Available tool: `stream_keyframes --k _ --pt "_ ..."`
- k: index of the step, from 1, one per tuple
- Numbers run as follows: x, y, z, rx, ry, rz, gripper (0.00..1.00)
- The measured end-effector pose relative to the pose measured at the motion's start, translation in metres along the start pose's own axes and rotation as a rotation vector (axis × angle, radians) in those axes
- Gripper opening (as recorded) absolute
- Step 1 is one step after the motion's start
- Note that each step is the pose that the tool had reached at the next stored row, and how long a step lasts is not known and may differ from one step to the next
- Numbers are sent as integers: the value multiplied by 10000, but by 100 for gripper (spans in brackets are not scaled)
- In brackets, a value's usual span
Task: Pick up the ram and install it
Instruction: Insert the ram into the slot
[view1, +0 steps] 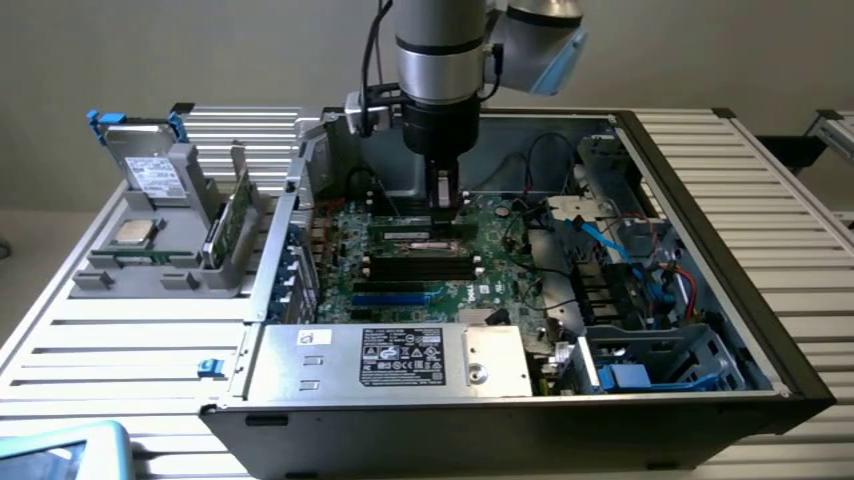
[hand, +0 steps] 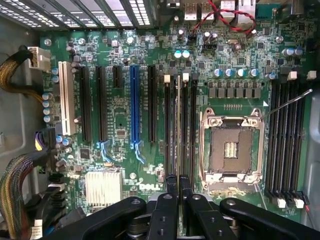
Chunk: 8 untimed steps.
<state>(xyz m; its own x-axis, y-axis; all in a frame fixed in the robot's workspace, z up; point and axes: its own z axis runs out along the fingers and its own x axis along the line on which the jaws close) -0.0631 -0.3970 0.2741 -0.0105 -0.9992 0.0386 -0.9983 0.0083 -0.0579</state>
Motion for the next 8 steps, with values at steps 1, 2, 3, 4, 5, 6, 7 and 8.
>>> stream_keyframes --k 1,2,3,4,5,6,7,8 --pt "0 1 18 1 -1 0 13" --pt "0 2 36 1 -2 1 13" --pt "1 3 54 1 -1 0 13" --pt "2 4 72 0 0 -1 13" --pt "2 5 91 0 0 -1 13" --pt "3 6 109 0 0 0 13" --pt "3 7 128 1 -1 0 13" --pt "3 8 145 0 0 -1 13"
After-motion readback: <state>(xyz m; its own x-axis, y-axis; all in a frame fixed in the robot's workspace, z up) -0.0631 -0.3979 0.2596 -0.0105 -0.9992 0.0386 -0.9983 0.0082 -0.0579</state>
